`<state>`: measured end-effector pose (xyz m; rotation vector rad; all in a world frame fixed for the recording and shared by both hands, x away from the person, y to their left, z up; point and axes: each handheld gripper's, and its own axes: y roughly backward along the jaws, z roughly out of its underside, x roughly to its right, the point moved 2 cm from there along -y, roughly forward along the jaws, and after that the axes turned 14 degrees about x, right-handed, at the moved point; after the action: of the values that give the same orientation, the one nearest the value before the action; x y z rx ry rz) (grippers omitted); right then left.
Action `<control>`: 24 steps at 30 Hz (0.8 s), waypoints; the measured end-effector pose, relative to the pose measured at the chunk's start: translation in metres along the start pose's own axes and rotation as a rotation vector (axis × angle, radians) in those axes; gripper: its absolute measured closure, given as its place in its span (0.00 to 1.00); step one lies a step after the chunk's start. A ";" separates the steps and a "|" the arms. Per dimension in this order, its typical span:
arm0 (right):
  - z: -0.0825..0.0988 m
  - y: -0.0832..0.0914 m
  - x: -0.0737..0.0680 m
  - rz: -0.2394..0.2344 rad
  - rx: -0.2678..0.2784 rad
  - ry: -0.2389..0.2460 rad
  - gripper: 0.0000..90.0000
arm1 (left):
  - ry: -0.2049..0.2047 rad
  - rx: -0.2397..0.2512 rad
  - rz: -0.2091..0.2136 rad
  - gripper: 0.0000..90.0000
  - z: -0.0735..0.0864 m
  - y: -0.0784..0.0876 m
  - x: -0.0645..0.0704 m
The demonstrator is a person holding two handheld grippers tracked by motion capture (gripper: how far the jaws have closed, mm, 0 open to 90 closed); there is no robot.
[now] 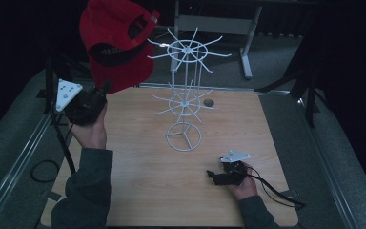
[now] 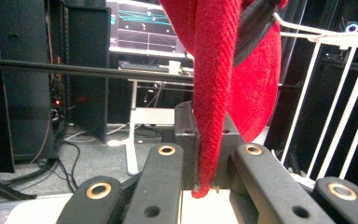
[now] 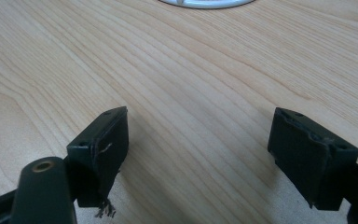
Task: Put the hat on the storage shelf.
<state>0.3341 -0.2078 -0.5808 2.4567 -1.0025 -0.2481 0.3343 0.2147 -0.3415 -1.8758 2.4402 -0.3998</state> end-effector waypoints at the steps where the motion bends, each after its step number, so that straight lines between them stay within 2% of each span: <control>1: 0.000 0.000 0.000 0.000 0.000 0.000 0.22 | -0.003 0.001 0.000 0.95 0.000 0.000 0.000; 19: 0.000 0.000 0.000 0.000 -0.001 0.001 0.22 | -0.048 -0.025 -0.011 0.95 0.016 0.002 0.006; 20: 0.000 0.000 0.000 0.000 -0.001 0.001 0.22 | -0.062 -0.031 -0.015 0.95 0.019 0.003 0.007; 24: 0.000 0.000 0.000 0.000 -0.001 0.001 0.22 | -0.078 -0.046 -0.019 0.95 0.026 0.004 0.007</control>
<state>0.3341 -0.2079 -0.5808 2.4556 -1.0022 -0.2465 0.3334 0.2039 -0.3670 -1.8961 2.4037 -0.2682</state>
